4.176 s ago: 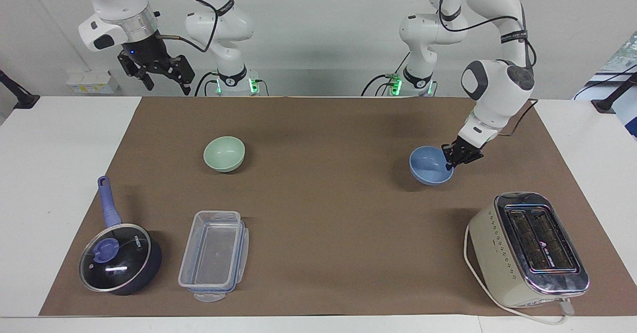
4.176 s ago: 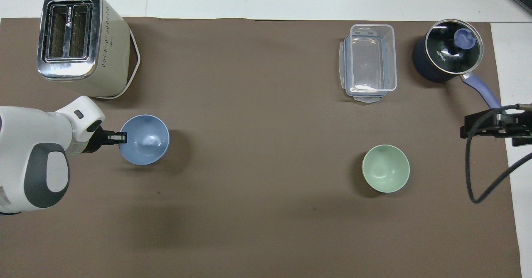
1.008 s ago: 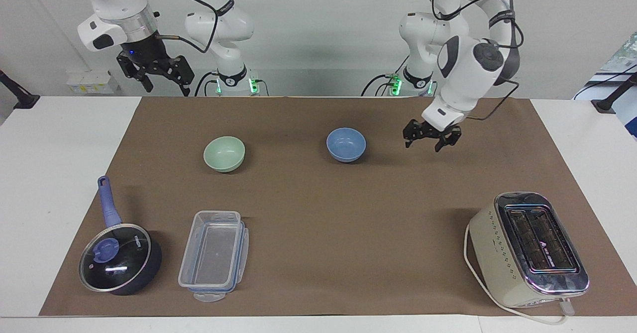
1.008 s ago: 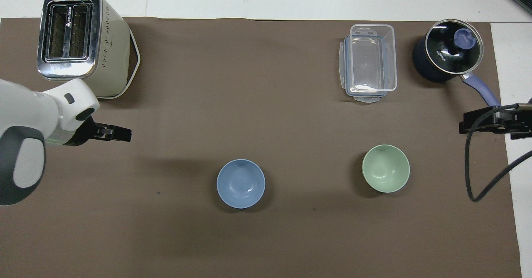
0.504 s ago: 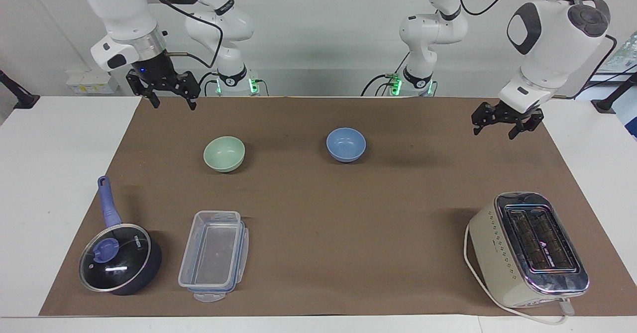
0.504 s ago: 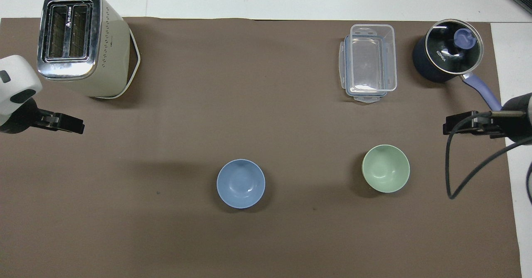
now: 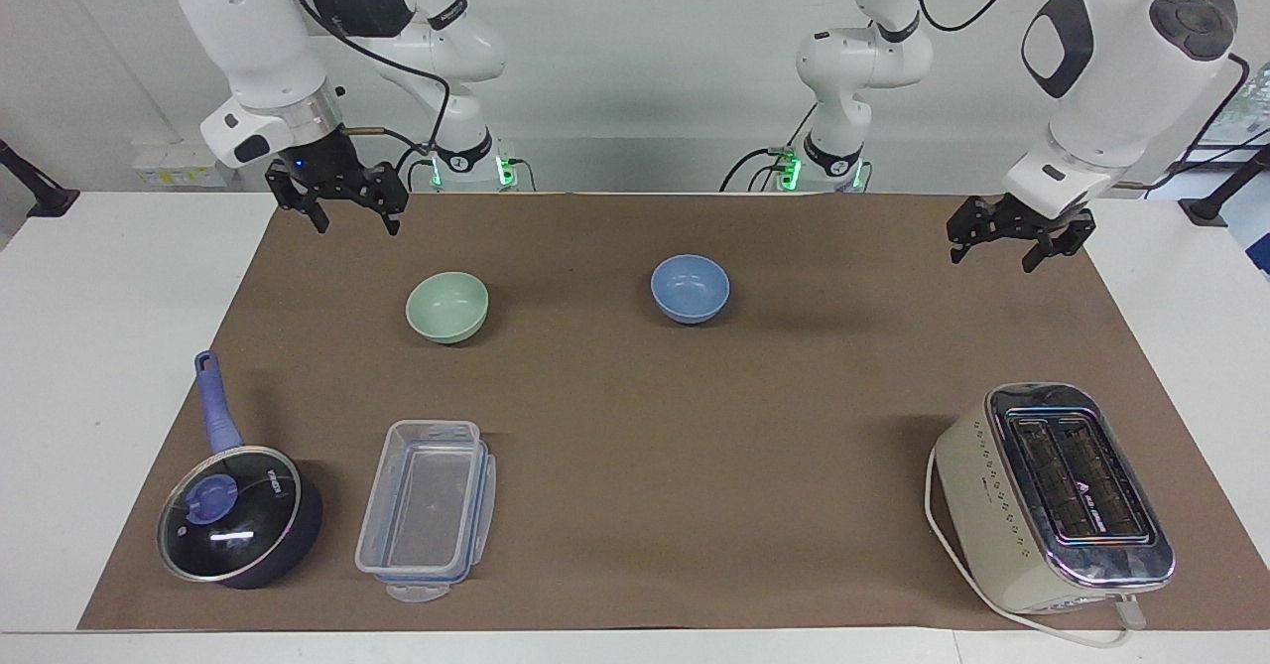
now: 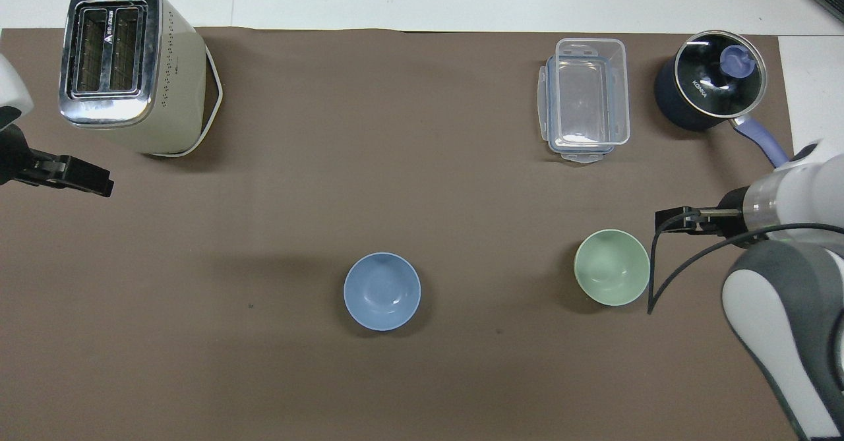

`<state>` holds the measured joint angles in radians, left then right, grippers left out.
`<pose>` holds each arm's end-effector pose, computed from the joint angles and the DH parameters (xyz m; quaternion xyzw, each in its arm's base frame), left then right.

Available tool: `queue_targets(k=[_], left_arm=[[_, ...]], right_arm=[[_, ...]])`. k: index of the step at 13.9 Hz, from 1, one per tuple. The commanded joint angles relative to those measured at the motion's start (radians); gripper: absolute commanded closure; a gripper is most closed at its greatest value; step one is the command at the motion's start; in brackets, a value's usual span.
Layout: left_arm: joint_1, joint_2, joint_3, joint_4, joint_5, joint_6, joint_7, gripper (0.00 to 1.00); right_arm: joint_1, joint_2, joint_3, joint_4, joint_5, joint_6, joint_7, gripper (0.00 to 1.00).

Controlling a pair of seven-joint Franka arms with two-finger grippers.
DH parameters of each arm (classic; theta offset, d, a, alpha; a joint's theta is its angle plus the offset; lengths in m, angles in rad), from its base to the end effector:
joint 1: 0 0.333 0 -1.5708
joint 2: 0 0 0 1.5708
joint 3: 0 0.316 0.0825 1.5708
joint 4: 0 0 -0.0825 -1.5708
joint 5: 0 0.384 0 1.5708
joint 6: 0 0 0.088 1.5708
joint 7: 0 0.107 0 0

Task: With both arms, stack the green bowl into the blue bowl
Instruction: 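Reach the right gripper to the green bowl rim and grasp it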

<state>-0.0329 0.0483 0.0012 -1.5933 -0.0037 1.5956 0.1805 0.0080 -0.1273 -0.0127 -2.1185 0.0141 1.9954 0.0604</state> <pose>0.5692 -0.0185 0.5888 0.9941 -0.1058 -0.0228 0.0035 0.5144 -0.0017 0.4689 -0.9993 0.0354 -0.0019 0.0073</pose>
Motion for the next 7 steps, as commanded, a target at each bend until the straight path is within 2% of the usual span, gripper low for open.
queue_targets(k=[1,4,6,7], left_arm=[[0.017,0.015,-0.004,0.03,0.007,0.003,-0.021,0.0],[0.025,0.016,-0.004,0.027,0.001,0.027,-0.024,0.0],[0.025,0.013,-0.004,0.021,0.002,0.03,-0.016,0.0],[0.025,0.013,-0.004,0.021,0.002,0.024,-0.018,0.0]], right_arm=[[-0.017,0.0,0.004,-0.147,0.026,0.147,-0.037,0.0],[-0.007,0.017,0.004,-0.181,0.026,0.189,-0.034,0.0],[-0.017,0.087,0.004,-0.185,0.026,0.229,-0.039,0.0],[-0.026,0.092,0.004,-0.21,0.026,0.253,-0.048,0.0]])
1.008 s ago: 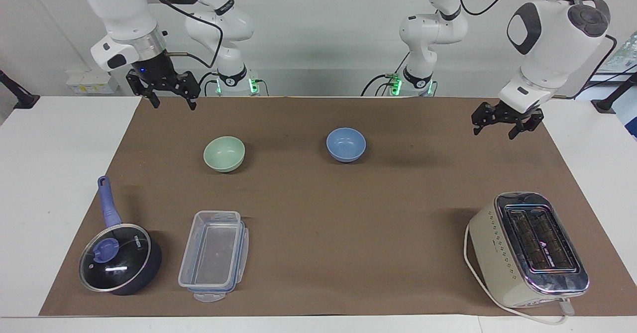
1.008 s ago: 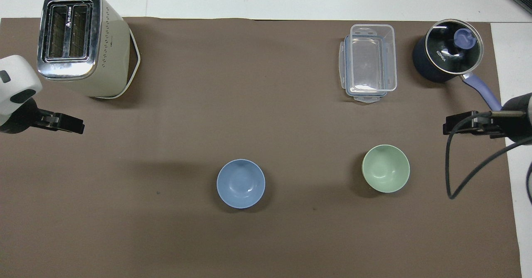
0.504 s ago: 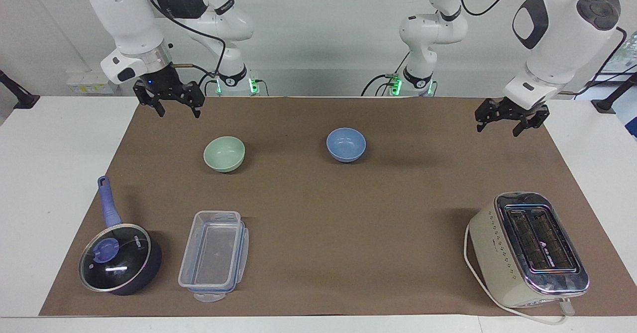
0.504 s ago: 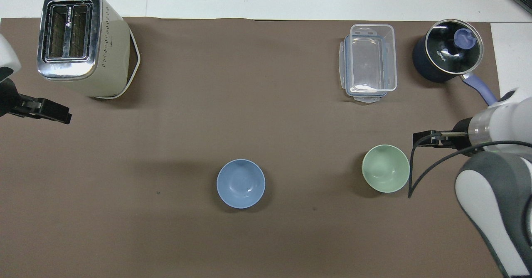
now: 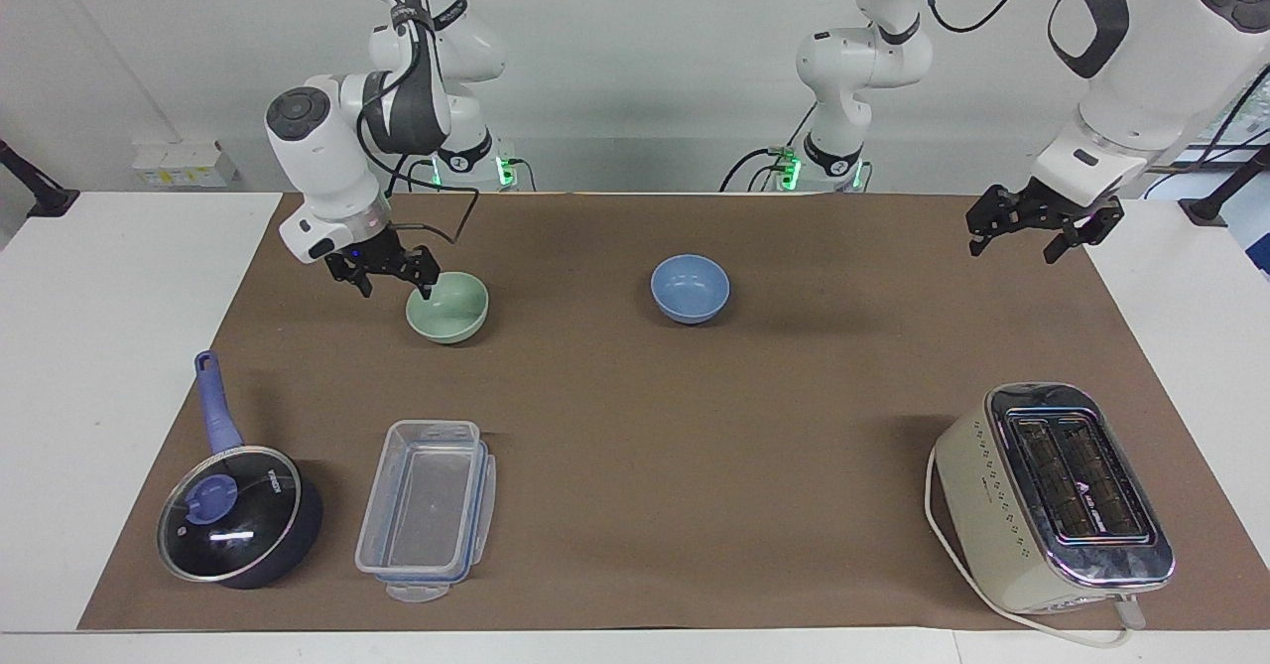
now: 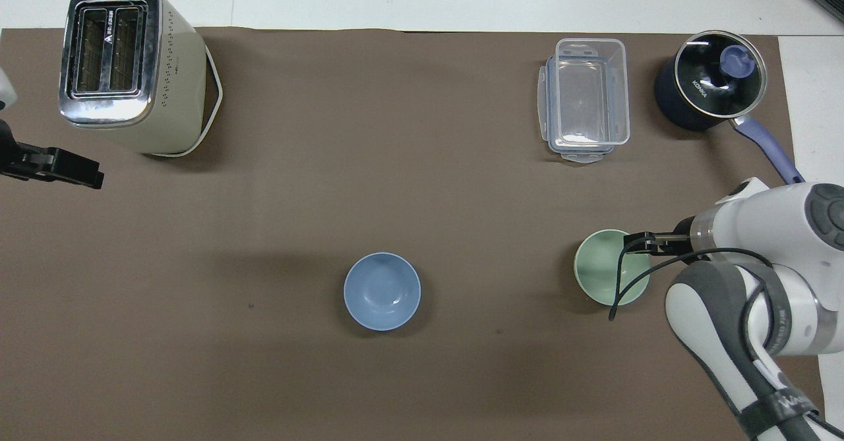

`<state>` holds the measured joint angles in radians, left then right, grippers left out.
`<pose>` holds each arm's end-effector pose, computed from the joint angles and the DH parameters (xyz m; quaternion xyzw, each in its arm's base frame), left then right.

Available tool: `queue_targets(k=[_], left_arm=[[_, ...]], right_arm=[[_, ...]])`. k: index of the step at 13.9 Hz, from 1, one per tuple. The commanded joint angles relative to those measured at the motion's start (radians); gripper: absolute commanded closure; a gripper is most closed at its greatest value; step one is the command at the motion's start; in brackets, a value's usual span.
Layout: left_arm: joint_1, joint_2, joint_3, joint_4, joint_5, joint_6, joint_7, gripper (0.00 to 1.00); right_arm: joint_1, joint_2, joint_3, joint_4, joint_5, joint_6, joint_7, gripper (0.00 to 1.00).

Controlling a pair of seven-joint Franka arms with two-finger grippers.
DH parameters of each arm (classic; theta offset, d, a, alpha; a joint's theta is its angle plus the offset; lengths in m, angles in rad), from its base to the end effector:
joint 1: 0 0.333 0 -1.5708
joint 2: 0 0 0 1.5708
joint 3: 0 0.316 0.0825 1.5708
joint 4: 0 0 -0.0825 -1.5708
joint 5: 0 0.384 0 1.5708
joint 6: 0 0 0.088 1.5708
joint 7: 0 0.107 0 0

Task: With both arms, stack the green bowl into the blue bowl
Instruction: 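Reach the right gripper to the green bowl rim and grasp it, then carry the green bowl toward the blue bowl with the right gripper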

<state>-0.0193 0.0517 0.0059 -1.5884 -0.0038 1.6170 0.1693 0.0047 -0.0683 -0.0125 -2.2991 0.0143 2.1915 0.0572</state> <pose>0.5730 -0.0082 0.5910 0.9958 -0.0911 -0.0114 0.0026 0.4984 -0.0034 0.3733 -0.9991 0.0367 0.0198 0.0057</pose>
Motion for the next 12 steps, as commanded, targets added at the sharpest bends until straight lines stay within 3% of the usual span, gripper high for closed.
queue_targets(k=[1,4,9,12], left_arm=[[0.012,0.007,-0.009,0.015,0.002,-0.012,-0.007,0.0],[0.012,0.008,-0.009,0.015,0.002,-0.003,-0.008,0.0],[0.012,0.008,-0.009,0.015,0.002,-0.003,-0.007,0.0],[0.012,0.008,-0.009,0.015,0.002,-0.003,-0.008,0.0]], right_arm=[[-0.026,0.032,0.003,-0.043,0.026,0.059,-0.054,0.0],[-0.041,0.035,0.003,-0.103,0.026,0.089,-0.077,0.04],[-0.048,0.038,0.003,-0.125,0.026,0.091,-0.102,0.22],[-0.048,0.038,0.003,-0.125,0.026,0.091,-0.119,0.47]])
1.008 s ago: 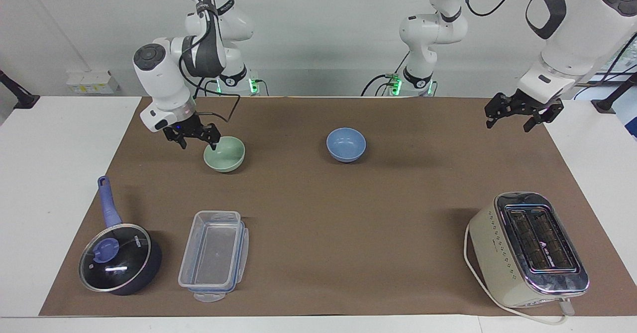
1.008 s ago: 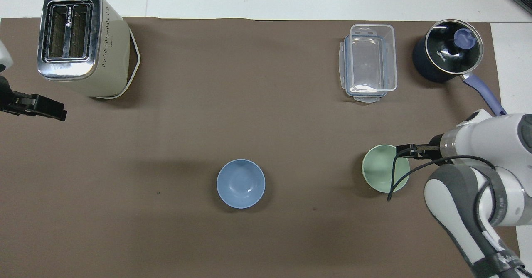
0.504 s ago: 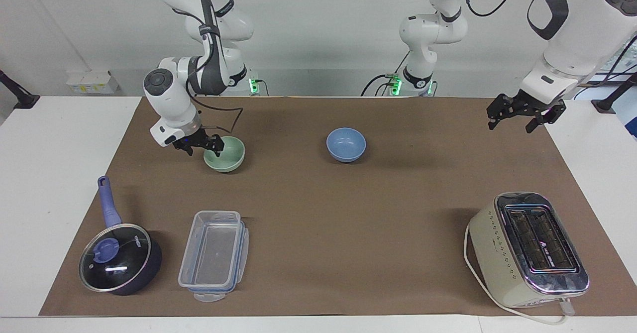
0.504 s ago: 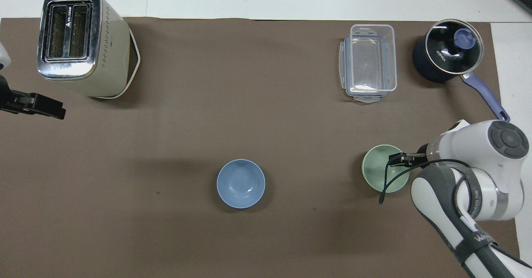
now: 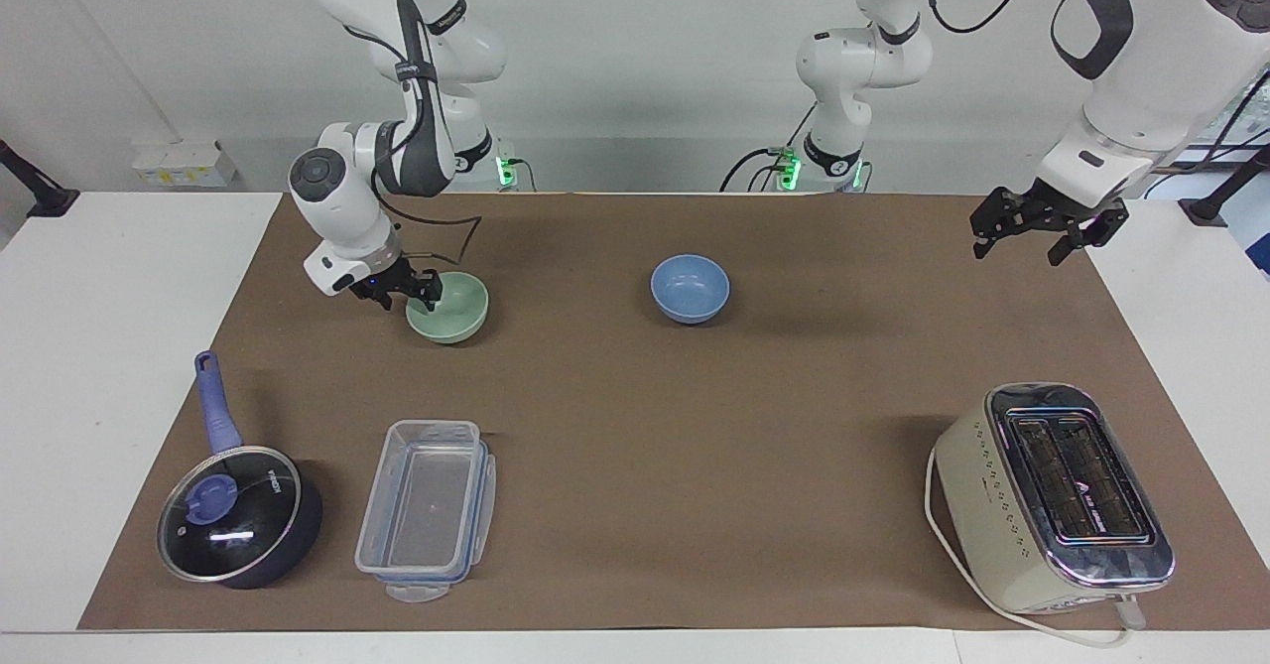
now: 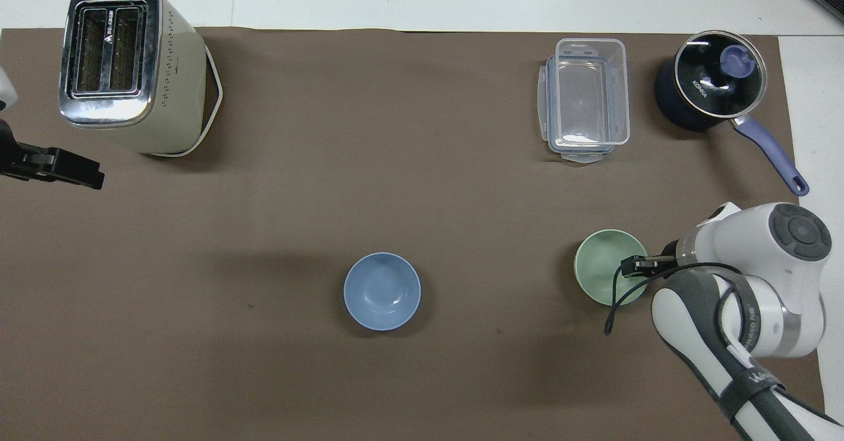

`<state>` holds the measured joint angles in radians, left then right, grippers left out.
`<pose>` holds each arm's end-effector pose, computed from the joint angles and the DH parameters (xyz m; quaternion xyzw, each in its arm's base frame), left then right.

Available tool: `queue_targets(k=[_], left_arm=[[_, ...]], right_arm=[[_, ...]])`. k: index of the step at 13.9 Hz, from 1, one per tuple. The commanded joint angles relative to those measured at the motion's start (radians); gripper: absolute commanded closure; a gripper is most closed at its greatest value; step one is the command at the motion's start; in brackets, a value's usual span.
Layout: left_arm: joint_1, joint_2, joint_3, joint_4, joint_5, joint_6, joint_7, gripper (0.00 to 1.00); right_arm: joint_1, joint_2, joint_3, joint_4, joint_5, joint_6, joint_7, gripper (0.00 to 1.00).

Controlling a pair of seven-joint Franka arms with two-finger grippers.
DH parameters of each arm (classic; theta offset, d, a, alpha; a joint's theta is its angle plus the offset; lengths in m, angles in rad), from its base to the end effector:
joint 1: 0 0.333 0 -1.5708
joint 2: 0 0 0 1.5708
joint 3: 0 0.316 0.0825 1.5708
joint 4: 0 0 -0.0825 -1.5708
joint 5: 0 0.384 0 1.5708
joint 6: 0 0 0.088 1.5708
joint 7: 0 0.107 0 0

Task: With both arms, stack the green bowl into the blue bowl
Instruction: 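Carry the green bowl toward the blue bowl with the right gripper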

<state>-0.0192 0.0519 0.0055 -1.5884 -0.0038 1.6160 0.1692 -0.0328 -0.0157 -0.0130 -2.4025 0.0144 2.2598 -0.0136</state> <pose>0.5729 -0.0083 0.5908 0.9958 -0.0912 -0.0120 0.0027 0.4740 -0.0213 0.3098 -0.9977 0.0210 0.0633 0.0072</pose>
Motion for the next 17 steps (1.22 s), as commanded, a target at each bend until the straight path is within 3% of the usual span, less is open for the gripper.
queue_targets(k=[1,2,3,6,9,12,17], left_arm=[[0.012,0.008,-0.009,0.015,0.002,-0.002,-0.008,0.0],[0.012,0.008,-0.009,0.015,0.002,-0.002,-0.008,0.0],[0.012,0.008,-0.009,0.015,0.002,-0.002,-0.007,0.0],[0.012,0.008,-0.009,0.015,0.002,-0.002,-0.008,0.0],[0.012,0.008,-0.009,0.015,0.002,-0.001,-0.008,0.0],[0.012,0.008,-0.009,0.015,0.002,-0.002,-0.007,0.0],[0.012,0.008,-0.009,0.015,0.002,-0.002,-0.008,0.0]], right_arm=[[-0.01,-0.013,0.005,-0.021,0.027,0.023,-0.046,0.64],[-0.001,-0.012,0.005,-0.015,0.048,0.021,-0.046,0.85],[0.002,-0.012,0.005,-0.011,0.079,0.018,-0.046,1.0],[0.005,-0.023,0.018,0.035,0.156,-0.018,-0.045,1.0],[0.053,-0.05,0.022,0.106,0.185,-0.149,-0.034,1.0],[0.151,-0.093,0.022,0.111,0.217,-0.183,0.028,1.0],[0.37,-0.102,0.025,0.123,0.217,-0.169,0.338,1.0]])
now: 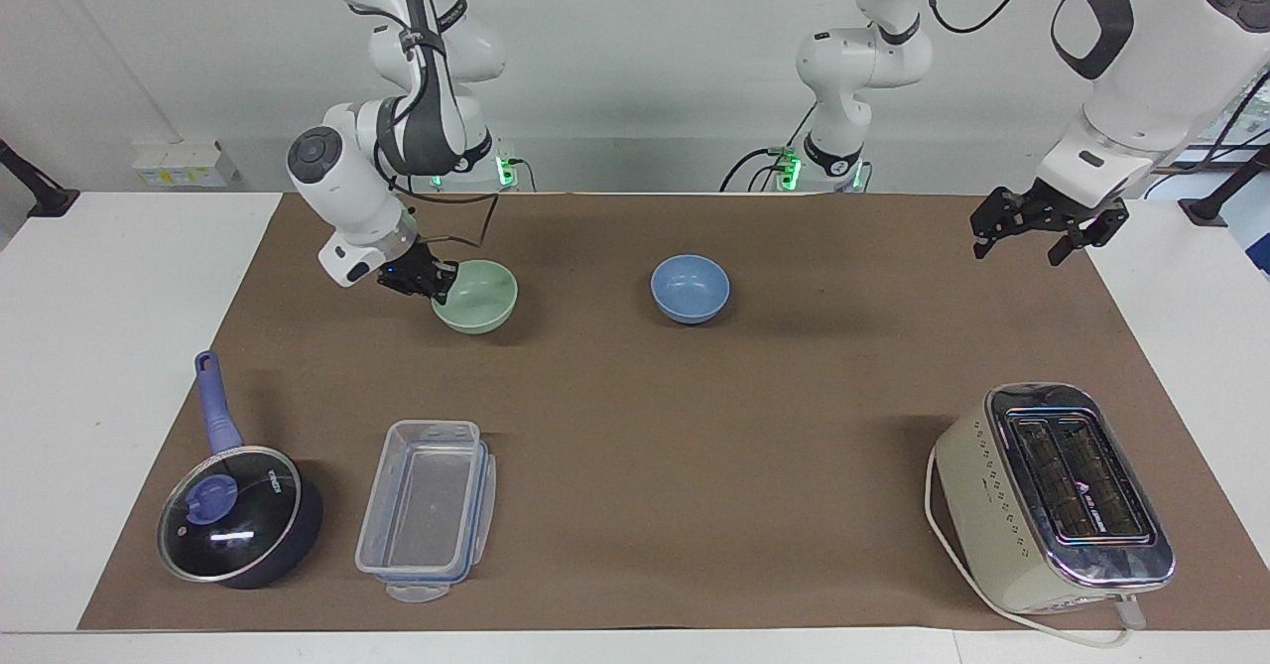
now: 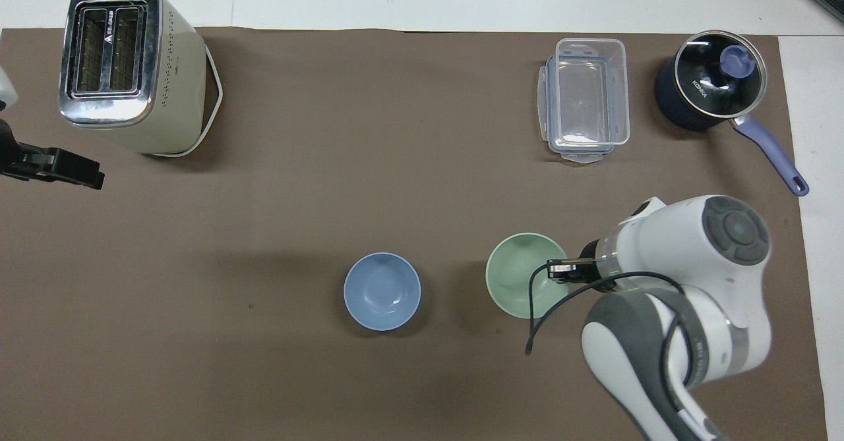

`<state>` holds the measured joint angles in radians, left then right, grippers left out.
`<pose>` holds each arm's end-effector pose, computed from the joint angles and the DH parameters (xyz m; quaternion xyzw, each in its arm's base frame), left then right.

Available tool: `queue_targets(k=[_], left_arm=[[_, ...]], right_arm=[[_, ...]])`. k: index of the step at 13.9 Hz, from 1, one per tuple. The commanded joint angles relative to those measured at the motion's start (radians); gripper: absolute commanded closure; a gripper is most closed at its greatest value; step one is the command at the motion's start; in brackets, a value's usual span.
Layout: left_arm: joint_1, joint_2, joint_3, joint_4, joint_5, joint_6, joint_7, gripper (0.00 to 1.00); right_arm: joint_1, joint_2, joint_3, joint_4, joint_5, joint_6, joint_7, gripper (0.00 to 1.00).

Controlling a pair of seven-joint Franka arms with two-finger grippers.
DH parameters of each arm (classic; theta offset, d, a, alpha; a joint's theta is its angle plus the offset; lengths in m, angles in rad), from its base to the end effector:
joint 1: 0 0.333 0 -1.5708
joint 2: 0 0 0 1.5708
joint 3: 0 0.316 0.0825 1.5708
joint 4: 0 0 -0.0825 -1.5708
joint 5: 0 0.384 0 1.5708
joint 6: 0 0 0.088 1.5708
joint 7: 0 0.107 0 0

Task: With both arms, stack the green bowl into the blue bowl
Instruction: 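Carry the green bowl toward the blue bowl with the right gripper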

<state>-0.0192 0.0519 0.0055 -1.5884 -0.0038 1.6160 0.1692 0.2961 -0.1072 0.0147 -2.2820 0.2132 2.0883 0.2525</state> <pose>0.5729 -0.0083 0.5908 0.9958 -0.0912 -0.0120 0.0027 0.4635 0.1599 0.3925 -0.9947 0.0277 0.0661 0.0739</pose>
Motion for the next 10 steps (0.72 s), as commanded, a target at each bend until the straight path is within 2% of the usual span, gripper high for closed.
queue_targets(k=[1,3,6,8,10], left_arm=[[0.012,0.008,-0.009,0.015,0.002,-0.002,-0.008,0.0],[0.012,0.008,-0.009,0.015,0.002,-0.002,-0.008,0.0],[0.012,0.008,-0.009,0.015,0.002,-0.002,-0.007,0.0],[0.012,0.008,-0.009,0.015,0.002,-0.002,-0.008,0.0],[0.012,0.008,-0.009,0.015,0.002,-0.002,-0.007,0.0]], right_arm=[[0.069,-0.008,0.005,0.002,0.018,0.007,0.092,1.0],[0.153,0.009,0.007,0.016,0.018,0.036,0.192,1.0],[0.245,0.079,0.011,0.11,0.02,0.044,0.335,1.0],[0.267,0.125,0.014,0.169,0.029,0.047,0.388,1.0],[0.302,0.167,0.014,0.196,0.107,0.084,0.407,1.0]])
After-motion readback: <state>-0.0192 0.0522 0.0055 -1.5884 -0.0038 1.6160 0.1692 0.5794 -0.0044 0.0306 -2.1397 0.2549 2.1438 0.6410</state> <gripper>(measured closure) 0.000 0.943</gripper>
